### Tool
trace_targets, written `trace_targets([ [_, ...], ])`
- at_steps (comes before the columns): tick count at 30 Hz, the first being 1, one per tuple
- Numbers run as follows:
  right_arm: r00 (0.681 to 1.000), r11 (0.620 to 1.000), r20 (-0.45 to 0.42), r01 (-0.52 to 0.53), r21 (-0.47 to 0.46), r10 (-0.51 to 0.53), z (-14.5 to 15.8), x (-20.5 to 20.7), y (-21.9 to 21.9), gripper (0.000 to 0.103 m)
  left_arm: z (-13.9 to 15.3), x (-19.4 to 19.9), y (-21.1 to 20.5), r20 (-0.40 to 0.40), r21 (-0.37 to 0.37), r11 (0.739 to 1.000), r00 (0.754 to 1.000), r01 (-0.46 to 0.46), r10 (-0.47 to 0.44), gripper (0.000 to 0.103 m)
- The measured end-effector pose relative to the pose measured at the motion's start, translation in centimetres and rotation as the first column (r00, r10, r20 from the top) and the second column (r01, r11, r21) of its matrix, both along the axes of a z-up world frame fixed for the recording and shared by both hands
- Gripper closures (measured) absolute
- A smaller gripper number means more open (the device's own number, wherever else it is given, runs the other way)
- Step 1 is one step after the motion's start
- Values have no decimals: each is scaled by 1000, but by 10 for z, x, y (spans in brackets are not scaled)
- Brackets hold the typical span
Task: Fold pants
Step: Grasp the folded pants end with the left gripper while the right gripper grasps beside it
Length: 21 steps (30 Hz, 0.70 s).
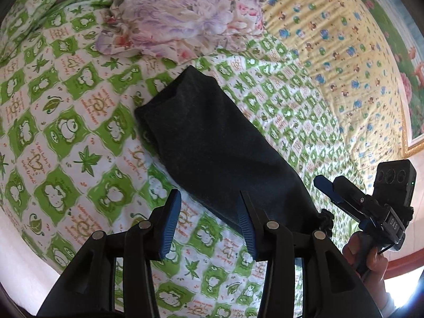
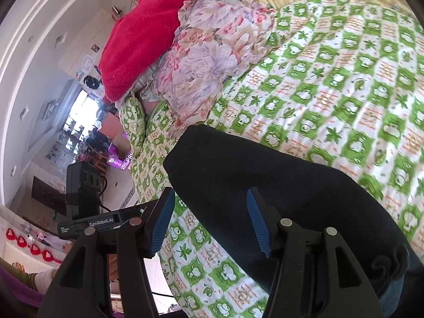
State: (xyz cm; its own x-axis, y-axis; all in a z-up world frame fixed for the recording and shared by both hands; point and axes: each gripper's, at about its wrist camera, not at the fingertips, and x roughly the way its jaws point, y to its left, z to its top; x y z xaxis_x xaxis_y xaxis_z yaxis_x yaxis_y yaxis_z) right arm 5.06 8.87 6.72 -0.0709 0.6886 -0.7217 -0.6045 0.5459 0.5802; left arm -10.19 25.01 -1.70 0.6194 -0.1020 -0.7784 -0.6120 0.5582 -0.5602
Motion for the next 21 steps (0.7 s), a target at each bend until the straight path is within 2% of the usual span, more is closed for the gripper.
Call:
trace_targets([
  [10,997,996,8,-83,-44,83,-11,10,39,42,-14,-1,17,-6,-33,998,999,-50,50,52],
  [16,988,983,8,-154,-97,156,-29,25,74,41,-33,3,32,-3,-112,990,996,-88,88,49],
  [21,968,960,27,-243,-143,249,-43,36,111,40,-44,5,41,-3,-143,983,993,-117,118,48],
])
